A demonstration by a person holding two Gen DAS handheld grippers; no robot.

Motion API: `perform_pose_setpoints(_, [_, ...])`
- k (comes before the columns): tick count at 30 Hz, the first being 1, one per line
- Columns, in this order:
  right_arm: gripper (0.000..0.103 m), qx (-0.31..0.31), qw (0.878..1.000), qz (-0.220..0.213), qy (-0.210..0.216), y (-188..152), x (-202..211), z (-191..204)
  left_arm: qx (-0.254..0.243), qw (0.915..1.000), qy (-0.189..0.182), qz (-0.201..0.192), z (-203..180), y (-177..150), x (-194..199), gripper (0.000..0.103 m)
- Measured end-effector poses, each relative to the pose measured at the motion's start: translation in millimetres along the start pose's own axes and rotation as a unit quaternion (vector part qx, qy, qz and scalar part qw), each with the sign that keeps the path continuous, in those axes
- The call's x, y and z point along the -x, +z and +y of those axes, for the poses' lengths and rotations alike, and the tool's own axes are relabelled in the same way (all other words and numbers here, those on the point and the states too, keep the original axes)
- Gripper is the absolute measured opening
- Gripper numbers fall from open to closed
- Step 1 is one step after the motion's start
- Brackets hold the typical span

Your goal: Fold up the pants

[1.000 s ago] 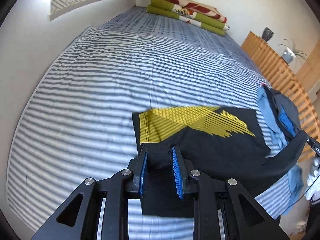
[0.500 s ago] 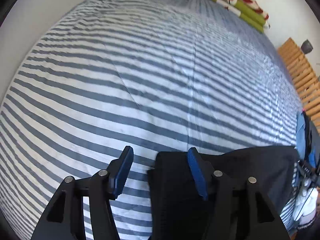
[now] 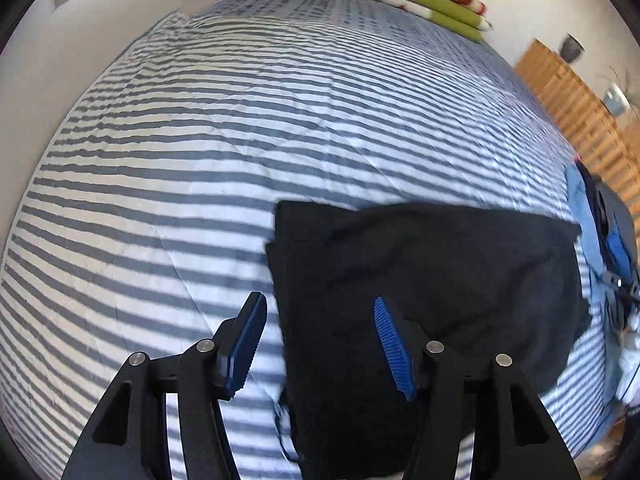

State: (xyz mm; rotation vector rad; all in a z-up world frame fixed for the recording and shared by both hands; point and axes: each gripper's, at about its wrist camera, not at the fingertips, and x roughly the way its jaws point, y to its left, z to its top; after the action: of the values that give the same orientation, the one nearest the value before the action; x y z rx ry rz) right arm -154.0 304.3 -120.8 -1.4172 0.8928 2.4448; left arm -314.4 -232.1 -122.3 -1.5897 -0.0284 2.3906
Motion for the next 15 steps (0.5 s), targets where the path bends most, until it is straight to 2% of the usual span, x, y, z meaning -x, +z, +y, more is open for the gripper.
perform_pose_setpoints(2, [0.032,0.011,1.0,0.013,0.004,-9.9,-4.4,3.0,-0.039,0.9991,-0.015,0.002,-22.6,-15.3,8.2,0.059])
perform_pose_setpoints(4, [0.032,0.022,0.999,0.024,0.008,-14.1,-15.9,9.5,-0.077,0.9969,-0.013,0.002,-44.6,-27.0,10.2,0.059])
perform_pose_setpoints(7, [0.032,0.023,0.999,0.035,0.001,-14.5,-33.3,16.2,-0.088,0.9957,-0.014,0.027,-59.7,-32.9,-4.7,0.059])
perform_pose_setpoints(11, [0.032,0.032,0.997,0.062,-0.03,-19.7,-50.4,23.7,-0.089,0.9941,0.007,0.062,-63.1,-41.2,-32.5,0.059])
perform_pose_setpoints(13, [0.003,0.049,0.996,0.067,-0.022,-23.6,-47.8,29.7,-0.085,0.9939,0.011,0.069,-62.7,-45.3,-43.2,0.059])
perform_pose_setpoints(15, [0.001,0.065,0.997,0.047,-0.008,-27.6,-31.9,36.2,-0.079,0.9943,0.009,0.071,-61.0,-47.2,-47.1,0.059])
